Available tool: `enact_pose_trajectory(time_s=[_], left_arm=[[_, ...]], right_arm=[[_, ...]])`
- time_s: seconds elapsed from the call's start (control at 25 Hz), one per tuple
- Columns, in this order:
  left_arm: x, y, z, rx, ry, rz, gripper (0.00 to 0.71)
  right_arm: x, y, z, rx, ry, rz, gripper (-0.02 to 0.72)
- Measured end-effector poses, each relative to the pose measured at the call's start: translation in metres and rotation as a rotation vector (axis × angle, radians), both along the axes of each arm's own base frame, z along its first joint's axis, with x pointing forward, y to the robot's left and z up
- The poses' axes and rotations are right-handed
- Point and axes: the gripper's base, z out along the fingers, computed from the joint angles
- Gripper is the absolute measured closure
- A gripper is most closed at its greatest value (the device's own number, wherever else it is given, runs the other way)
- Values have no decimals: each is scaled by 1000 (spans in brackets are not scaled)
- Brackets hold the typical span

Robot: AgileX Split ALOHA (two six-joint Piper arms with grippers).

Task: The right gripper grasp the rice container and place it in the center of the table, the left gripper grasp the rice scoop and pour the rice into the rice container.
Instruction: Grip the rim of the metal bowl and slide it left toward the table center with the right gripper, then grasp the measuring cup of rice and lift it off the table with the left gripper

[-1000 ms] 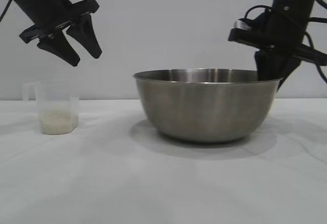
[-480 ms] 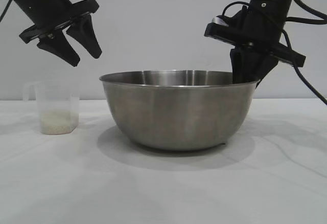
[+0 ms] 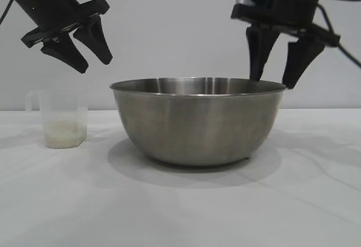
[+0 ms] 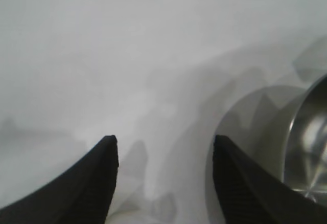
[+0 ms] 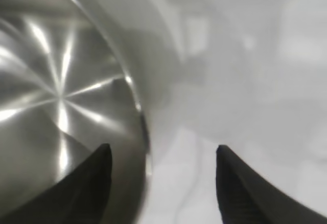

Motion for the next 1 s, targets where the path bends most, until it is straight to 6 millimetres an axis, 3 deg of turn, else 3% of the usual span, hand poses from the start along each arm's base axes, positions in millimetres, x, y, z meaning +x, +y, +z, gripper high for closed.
enact_pose_trajectory(time_s=[0.48, 0.64, 0.84, 1.0], left_arm=[[0, 0, 0, 0, 0, 0, 312], [0, 2, 0, 0, 0, 4, 312], [2, 11, 0, -1, 1, 27, 312], [3, 13, 0, -1, 1, 32, 312]], right_arm=[[-18, -31, 73, -216, -224, -61, 318], [-31, -44, 104, -207, -297, -97, 318], [-49, -77, 143, -167, -378, -198, 318], [-73, -93, 176, -121, -452, -253, 318]])
